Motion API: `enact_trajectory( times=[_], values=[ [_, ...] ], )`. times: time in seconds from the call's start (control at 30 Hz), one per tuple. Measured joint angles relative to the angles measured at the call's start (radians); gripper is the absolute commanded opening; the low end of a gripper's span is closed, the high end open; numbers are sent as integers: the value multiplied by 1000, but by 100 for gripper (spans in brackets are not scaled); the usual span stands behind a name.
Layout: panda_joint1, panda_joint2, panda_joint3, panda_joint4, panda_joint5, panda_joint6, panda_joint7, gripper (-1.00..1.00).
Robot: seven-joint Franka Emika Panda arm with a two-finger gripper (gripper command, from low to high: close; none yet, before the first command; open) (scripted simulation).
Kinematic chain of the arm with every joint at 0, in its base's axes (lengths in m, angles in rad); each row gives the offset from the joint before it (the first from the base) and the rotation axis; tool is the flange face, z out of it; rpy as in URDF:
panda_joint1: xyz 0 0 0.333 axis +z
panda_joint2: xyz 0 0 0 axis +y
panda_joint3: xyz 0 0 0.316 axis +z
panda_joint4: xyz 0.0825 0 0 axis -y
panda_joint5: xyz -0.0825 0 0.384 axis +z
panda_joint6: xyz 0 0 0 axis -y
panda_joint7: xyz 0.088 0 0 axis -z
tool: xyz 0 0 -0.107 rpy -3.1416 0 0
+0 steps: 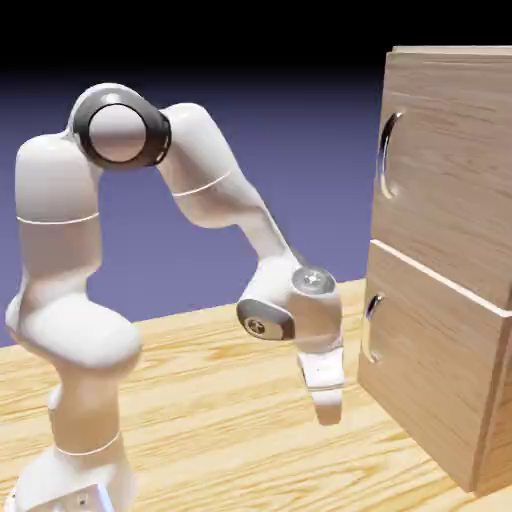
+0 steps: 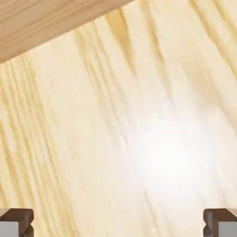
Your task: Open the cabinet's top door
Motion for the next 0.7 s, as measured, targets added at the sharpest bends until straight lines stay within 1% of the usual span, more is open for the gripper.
enact_trajectory(
  times=[0.7],
  values=[
    [658, 733, -761, 135, 888, -216, -448, 0]
  ],
)
